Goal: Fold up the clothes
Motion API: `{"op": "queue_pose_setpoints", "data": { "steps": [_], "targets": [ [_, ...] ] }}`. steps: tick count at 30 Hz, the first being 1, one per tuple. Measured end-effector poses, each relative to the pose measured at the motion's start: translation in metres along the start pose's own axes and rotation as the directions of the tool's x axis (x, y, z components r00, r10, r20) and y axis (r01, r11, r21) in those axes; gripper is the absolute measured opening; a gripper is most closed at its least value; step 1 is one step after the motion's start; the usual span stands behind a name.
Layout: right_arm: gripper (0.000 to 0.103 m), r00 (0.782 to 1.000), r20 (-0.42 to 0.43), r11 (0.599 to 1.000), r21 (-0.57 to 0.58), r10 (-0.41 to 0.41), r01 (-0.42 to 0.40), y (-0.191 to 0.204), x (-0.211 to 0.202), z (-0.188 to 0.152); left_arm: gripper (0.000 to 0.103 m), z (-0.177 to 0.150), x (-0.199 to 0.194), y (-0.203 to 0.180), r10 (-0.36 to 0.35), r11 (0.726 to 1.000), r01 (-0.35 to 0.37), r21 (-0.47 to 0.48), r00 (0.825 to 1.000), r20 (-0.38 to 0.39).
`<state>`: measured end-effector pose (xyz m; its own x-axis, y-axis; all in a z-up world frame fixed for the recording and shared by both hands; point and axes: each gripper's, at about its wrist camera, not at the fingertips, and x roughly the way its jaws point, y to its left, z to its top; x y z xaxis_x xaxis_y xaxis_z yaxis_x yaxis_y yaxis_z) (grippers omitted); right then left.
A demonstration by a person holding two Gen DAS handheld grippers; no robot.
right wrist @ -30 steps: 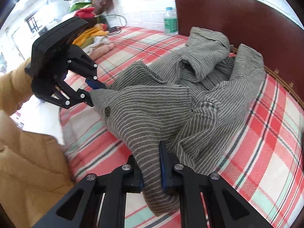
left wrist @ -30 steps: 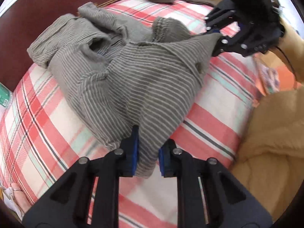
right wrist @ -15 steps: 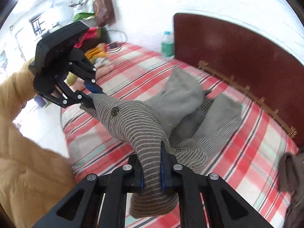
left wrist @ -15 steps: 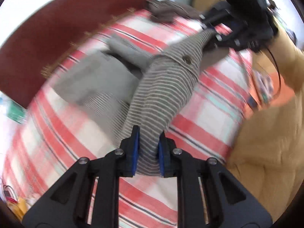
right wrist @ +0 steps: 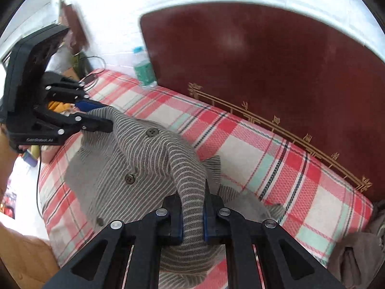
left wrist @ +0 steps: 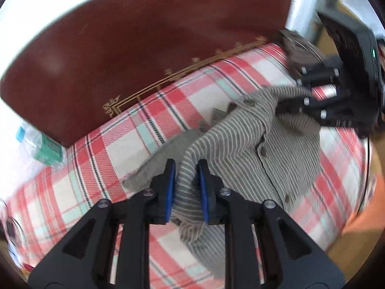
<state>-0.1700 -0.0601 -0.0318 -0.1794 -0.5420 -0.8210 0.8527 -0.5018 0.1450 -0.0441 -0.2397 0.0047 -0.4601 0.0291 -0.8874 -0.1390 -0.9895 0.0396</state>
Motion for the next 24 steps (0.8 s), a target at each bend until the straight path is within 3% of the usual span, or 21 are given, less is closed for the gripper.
{"op": "queue_pose_setpoints", "data": {
  "steps": [4, 5, 7, 9, 12, 14, 15, 16, 18, 20, 22, 24],
  "targets": [
    [0.010, 0.999, -0.041, 0.999, 0.033, 0.009, -0.008, -0.014, 0.036, 0.006, 0.025, 0.001, 0.002, 0.001, 0.135, 0.989, -0.130, -0.069, 0.988, 0.074],
    [0.010, 0.999, -0.043, 0.999, 0.039, 0.009, -0.007, -0.017, 0.043, 0.006, 0.025, -0.002, -0.004, -0.003, 0.139, 0.989, -0.132, -0.069, 0.985, 0.104],
    [0.011, 0.998, -0.063, 0.998, 0.060, 0.003, 0.001, -0.022, 0.056, 0.006, 0.026, -0.010, -0.017, -0.015, 0.071, 0.997, -0.066, -0.038, 0.985, 0.159],
    [0.012, 0.998, -0.069, 0.998, 0.067, 0.004, 0.001, -0.027, 0.067, 0.007, 0.050, -0.022, -0.020, -0.031, -0.013, 1.000, 0.009, 0.020, 0.983, 0.185],
    [0.014, 0.997, -0.073, 0.995, 0.095, 0.024, -0.017, -0.033, 0.078, 0.004, 0.052, -0.045, 0.012, -0.047, -0.007, 0.996, -0.002, 0.088, 0.994, 0.107],
    [0.017, 0.998, -0.064, 0.994, 0.112, 0.026, -0.018, -0.038, 0.081, 0.002, 0.052, -0.057, 0.039, -0.041, 0.024, 0.997, -0.029, 0.071, 0.998, 0.064],
    [0.023, 0.998, -0.056, 0.991, 0.130, 0.027, -0.020, -0.041, 0.080, 0.000, 0.052, -0.062, 0.050, -0.034, 0.028, 0.999, -0.031, 0.041, 0.998, 0.052],
    [0.036, 0.999, -0.043, 0.988, 0.154, 0.024, -0.017, -0.044, 0.077, -0.003, 0.052, -0.065, 0.059, -0.024, 0.015, 1.000, -0.015, -0.003, 0.999, 0.051],
    [0.051, 1.000, 0.005, 0.983, 0.184, -0.031, 0.029, -0.045, 0.065, -0.007, 0.054, -0.066, 0.068, -0.006, -0.037, 0.996, 0.042, -0.084, 0.997, 0.070],
    [0.051, 0.992, 0.101, 0.986, 0.159, -0.075, 0.058, -0.031, 0.040, -0.013, 0.055, -0.069, 0.073, 0.003, -0.058, 0.990, 0.070, -0.126, 0.993, 0.099],
    [0.051, 0.967, 0.209, 0.987, 0.100, -0.146, 0.127, -0.006, 0.011, -0.018, 0.056, -0.071, 0.078, 0.006, -0.058, 0.986, 0.074, -0.147, 0.992, 0.108],
    [0.052, 0.920, 0.355, 0.986, 0.080, -0.163, 0.144, 0.015, -0.020, -0.026, 0.058, -0.072, 0.081, 0.008, -0.061, 0.983, 0.079, -0.163, 0.991, 0.117]
  ]
}}
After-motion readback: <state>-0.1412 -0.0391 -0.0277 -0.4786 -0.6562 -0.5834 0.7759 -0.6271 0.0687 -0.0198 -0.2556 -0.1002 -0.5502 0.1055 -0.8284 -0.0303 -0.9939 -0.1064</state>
